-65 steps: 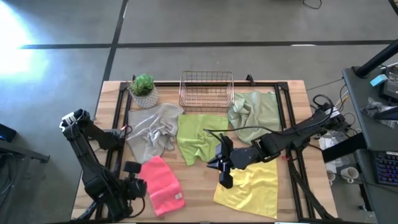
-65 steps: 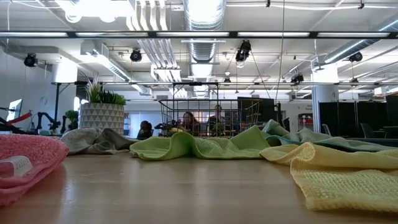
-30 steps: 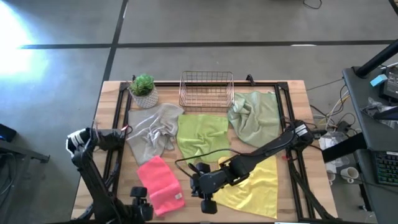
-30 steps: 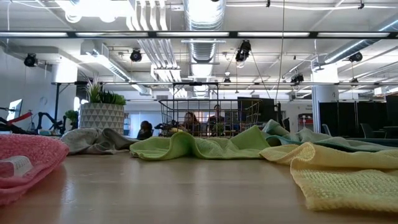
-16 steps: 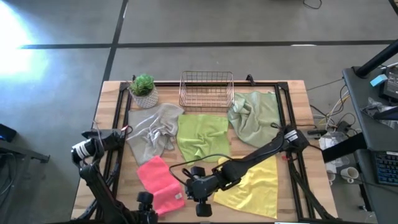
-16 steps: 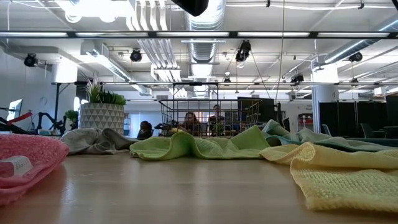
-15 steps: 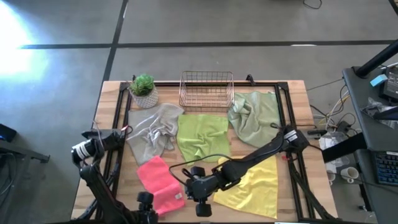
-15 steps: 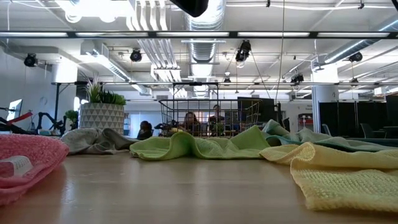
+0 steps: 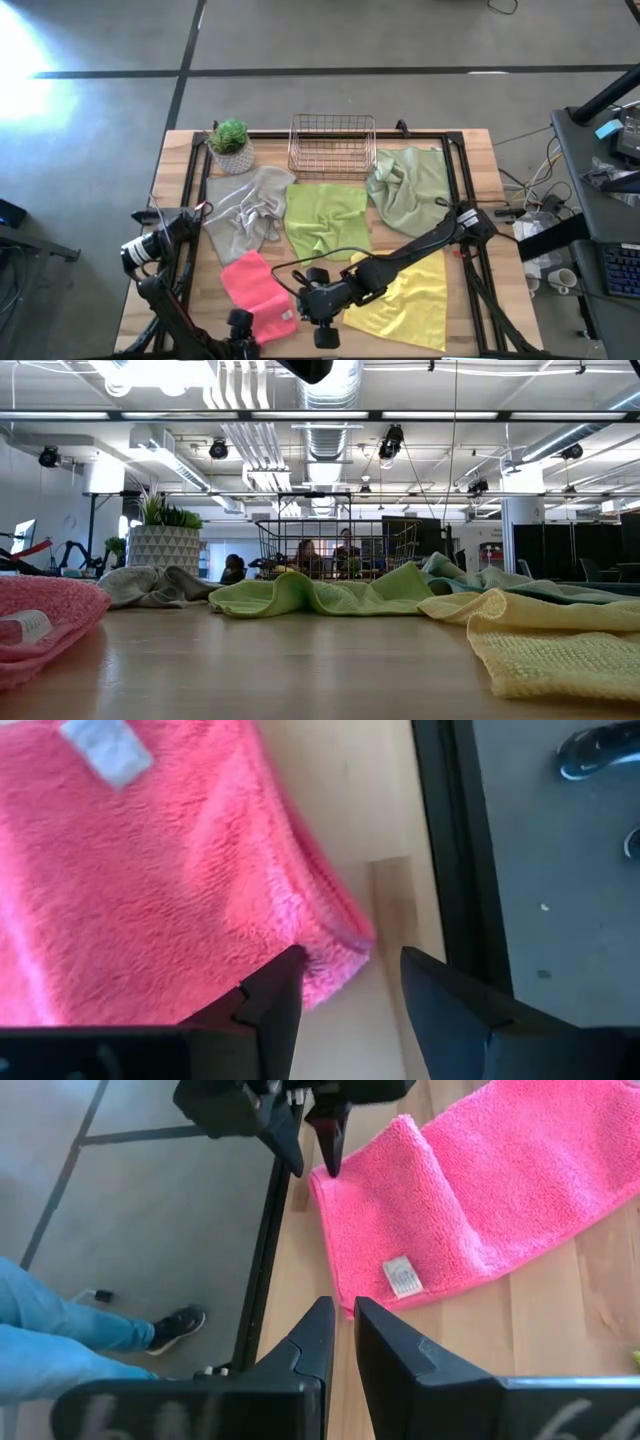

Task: Fold microfiber towels
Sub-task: Fold the pink towel

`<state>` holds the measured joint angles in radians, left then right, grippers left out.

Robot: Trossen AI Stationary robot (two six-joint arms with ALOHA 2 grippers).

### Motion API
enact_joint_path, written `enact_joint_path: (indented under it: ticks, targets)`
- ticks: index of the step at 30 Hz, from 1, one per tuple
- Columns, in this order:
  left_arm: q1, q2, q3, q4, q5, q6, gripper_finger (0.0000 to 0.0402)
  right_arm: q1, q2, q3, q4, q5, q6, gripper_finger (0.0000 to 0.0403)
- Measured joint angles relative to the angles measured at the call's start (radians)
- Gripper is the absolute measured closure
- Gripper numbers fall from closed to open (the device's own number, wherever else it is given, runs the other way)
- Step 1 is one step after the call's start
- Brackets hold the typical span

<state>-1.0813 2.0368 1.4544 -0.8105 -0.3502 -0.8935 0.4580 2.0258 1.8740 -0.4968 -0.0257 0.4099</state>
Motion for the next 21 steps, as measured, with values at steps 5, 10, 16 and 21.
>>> enact_joint_path:
  ticks: [5,10,16,21]
  targets:
    - [0.007,0.026,0.0,0.024,-0.006,0.037,0.0247,0.0,0.0,0.0,0.0,0.0,0.001,0.0367]
    - [0.018,0.033,0.001,0.025,-0.014,0.036,0.0247,0.003,0.0,-0.004,-0.001,0.0,-0.008,0.0367]
    - [0.028,0.035,0.0,0.021,-0.031,0.035,0.0276,0.007,0.0,-0.005,0.0,-0.001,-0.009,0.0339]
    - [0.032,0.037,-0.001,0.018,-0.034,0.035,0.034,0.007,0.0,-0.007,0.003,0.0,-0.02,0.029]
